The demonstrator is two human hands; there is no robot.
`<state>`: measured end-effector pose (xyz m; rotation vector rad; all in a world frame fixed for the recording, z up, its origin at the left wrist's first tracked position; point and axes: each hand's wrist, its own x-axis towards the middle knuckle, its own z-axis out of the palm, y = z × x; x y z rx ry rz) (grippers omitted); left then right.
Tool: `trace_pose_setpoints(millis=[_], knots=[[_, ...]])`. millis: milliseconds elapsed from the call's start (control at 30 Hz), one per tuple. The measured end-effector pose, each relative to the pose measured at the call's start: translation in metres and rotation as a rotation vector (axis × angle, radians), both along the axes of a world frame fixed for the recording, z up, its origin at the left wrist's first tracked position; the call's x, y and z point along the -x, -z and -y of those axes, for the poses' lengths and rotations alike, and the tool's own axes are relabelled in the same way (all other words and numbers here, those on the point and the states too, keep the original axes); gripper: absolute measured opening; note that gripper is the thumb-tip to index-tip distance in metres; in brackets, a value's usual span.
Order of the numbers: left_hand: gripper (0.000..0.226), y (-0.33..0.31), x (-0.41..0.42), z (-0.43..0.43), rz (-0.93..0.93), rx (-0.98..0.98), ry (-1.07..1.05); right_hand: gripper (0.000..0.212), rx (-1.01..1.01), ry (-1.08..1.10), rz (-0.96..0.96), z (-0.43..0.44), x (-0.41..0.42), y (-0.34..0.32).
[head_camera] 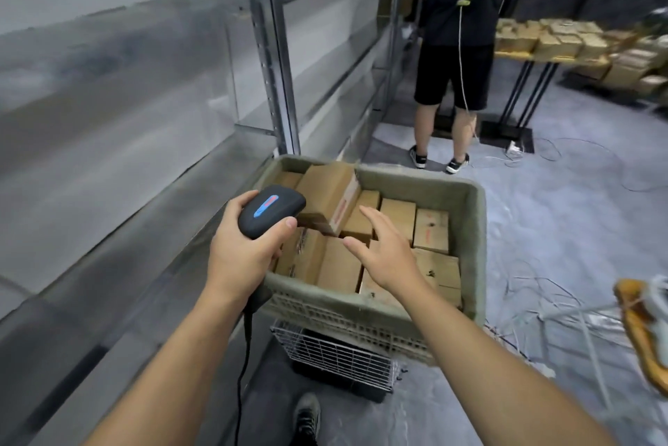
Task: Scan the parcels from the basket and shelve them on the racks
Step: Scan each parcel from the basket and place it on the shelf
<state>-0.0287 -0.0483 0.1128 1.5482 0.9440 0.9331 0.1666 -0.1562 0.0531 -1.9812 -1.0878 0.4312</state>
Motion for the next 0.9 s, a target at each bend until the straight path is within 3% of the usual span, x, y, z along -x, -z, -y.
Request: trace_pose_setpoints(millis=[167, 333, 600, 767, 900], knots=[[0.066, 0.023, -0.018, -0.049, -0.039, 0.053, 0.042, 0.070, 0.083, 0.031, -0.080, -0.043, -0.007, 0.027], [0.054, 0.054, -0.025, -0.100, -0.082, 0.138, 0.032, 0.072, 0.222, 0.036, -0.226, -0.098, 0.000, 0.064], [0.062, 0.091, -0.026, -0.165, -0.219, 0.206, 0.066, 0.080, 0.349, 0.172, -0.487, -0.163, 0.013, 0.131], [0.058, 0.106, -0.027, -0.191, -0.249, 0.250, 0.108, 0.063, 0.308, 0.282, -0.571, -0.181, 0.023, 0.161], [0.062, 0.109, -0.028, -0.201, -0.243, 0.292, 0.120, 0.087, 0.251, 0.285, -0.602, -0.187, 0.037, 0.169]])
